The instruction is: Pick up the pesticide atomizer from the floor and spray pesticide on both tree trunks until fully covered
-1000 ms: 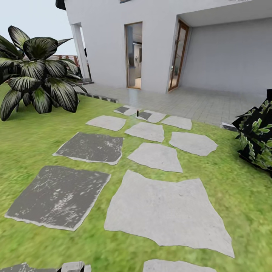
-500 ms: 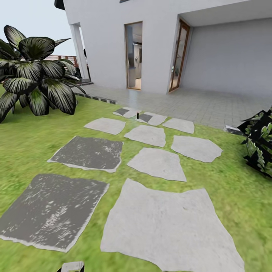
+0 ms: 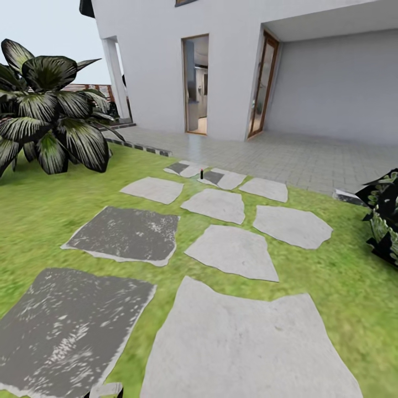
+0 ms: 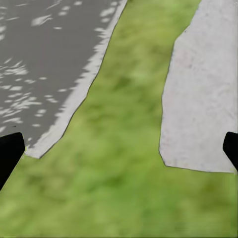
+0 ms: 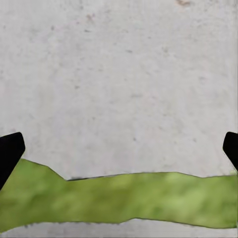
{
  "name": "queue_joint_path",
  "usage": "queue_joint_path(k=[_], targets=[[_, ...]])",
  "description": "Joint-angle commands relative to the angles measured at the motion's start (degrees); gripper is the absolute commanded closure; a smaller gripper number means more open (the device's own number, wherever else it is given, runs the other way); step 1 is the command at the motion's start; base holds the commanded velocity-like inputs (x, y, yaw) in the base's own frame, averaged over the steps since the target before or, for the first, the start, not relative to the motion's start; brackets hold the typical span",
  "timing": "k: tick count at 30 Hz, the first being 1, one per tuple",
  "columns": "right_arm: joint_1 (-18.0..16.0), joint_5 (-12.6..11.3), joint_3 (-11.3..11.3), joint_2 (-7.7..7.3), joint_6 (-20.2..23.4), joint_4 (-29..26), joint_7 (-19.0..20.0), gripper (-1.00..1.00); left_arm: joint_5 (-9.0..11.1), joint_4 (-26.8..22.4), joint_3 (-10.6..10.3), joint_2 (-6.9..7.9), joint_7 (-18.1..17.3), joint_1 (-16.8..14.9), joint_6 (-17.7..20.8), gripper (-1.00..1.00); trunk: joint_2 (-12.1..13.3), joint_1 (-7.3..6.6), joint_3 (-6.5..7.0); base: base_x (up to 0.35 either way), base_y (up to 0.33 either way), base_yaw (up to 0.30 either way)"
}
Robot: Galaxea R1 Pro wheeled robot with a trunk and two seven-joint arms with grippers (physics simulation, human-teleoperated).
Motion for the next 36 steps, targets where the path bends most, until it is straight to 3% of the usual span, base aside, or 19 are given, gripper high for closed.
queue_joint_path(k=[1,36], targets=[[0.0,0.0,0.0,0.00,0.0,0.0,0.0,-1.00,0.0,0.0,0.0,-0.01,0.0,0.0,0.0,-1.00,0.0,0.00,0.00,0.339,0.000,0.000],[0.0,0.1,0.1,0.00,0.1,0.0,0.1,-1.00,0.0,0.1,0.0,0.04,0.0,0.0,0.0,-1.00,0.0,0.00,0.00,0.339,-0.007,0.000]])
